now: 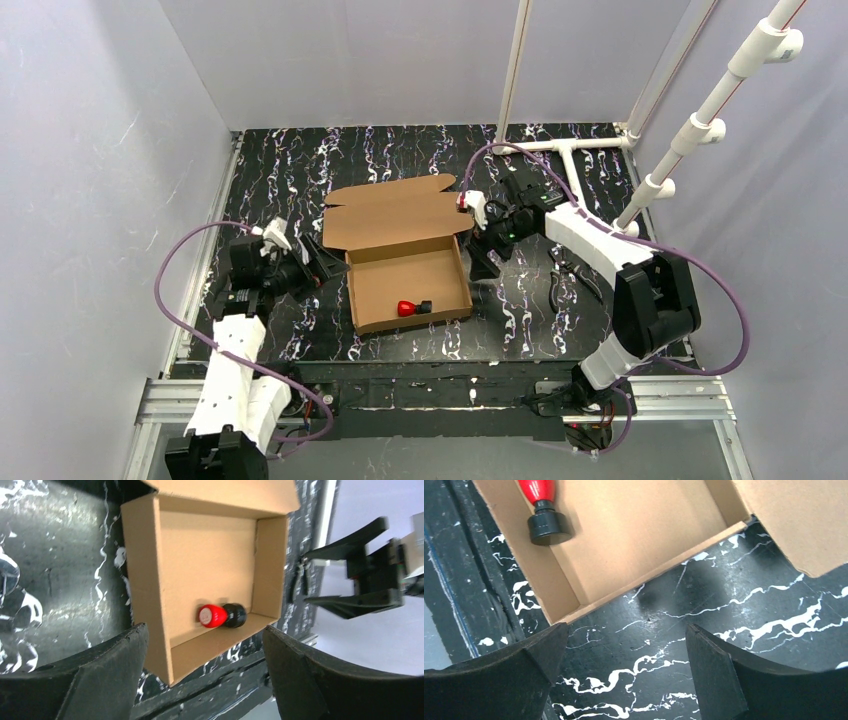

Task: Fold the paper box
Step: Place the product in the paper box, then close the paper box at the center of the board.

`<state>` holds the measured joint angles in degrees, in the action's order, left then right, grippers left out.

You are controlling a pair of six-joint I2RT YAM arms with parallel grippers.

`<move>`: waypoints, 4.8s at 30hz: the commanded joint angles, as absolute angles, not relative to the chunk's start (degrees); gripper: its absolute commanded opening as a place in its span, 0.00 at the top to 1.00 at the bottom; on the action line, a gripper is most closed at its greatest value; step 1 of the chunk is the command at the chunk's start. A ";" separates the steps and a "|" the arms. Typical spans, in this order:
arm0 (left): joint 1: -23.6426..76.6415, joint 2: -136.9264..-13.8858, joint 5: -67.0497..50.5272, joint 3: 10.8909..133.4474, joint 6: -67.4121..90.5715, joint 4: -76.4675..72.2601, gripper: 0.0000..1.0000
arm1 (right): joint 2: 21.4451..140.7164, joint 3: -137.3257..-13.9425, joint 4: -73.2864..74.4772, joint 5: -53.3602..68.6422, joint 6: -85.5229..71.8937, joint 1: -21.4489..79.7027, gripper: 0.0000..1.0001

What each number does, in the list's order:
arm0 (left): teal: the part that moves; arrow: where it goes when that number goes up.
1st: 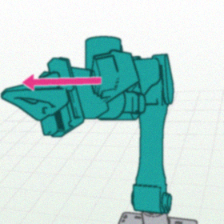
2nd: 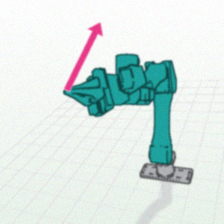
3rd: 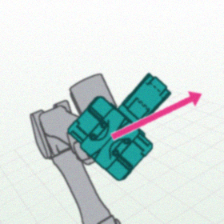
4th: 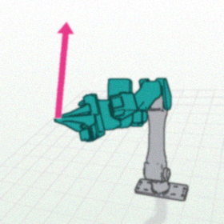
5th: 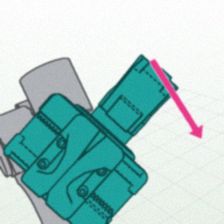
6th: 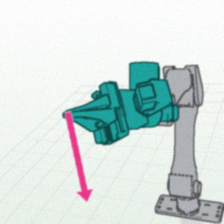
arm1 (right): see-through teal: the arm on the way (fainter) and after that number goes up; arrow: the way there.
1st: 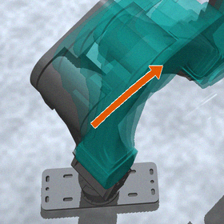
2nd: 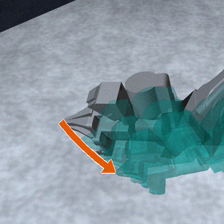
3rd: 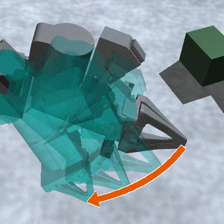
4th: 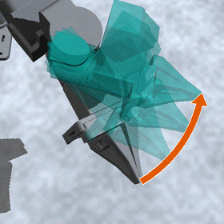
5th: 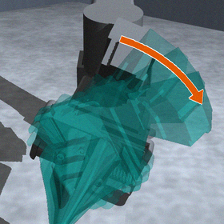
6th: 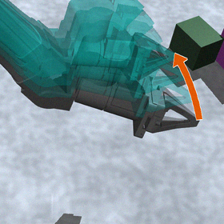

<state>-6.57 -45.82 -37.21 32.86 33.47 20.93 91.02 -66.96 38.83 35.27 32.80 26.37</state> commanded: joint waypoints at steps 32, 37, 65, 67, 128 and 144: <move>16.21 -72.07 -6.12 40.03 41.58 20.00 0.53 | 87.88 -60.46 48.48 20.25 40.66 10.36 0.48; 17.73 -76.79 -1.08 43.82 40.32 21.78 0.84 | 87.97 -60.61 47.65 23.65 40.79 9.73 0.48; 4.04 -77.72 -4.64 91.18 27.91 52.81 1.00 | 79.72 -60.70 48.03 32.64 42.93 7.31 0.46; 4.15 -77.55 -6.56 89.16 28.82 52.30 1.00 | 79.71 -61.52 48.80 32.61 43.07 7.17 0.45; -12.24 -91.70 -37.72 45.61 52.90 -10.31 0.37 | 104.01 -65.85 1.26 13.66 2.21 26.79 0.73; -6.76 -92.08 -36.18 48.70 47.50 -14.57 1.00 | 101.91 -64.02 -0.98 14.19 0.36 26.72 0.81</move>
<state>-8.34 -98.04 -36.03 48.29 52.97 -12.62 103.22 -65.10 2.22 13.74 1.54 26.74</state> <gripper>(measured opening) 0.014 0.205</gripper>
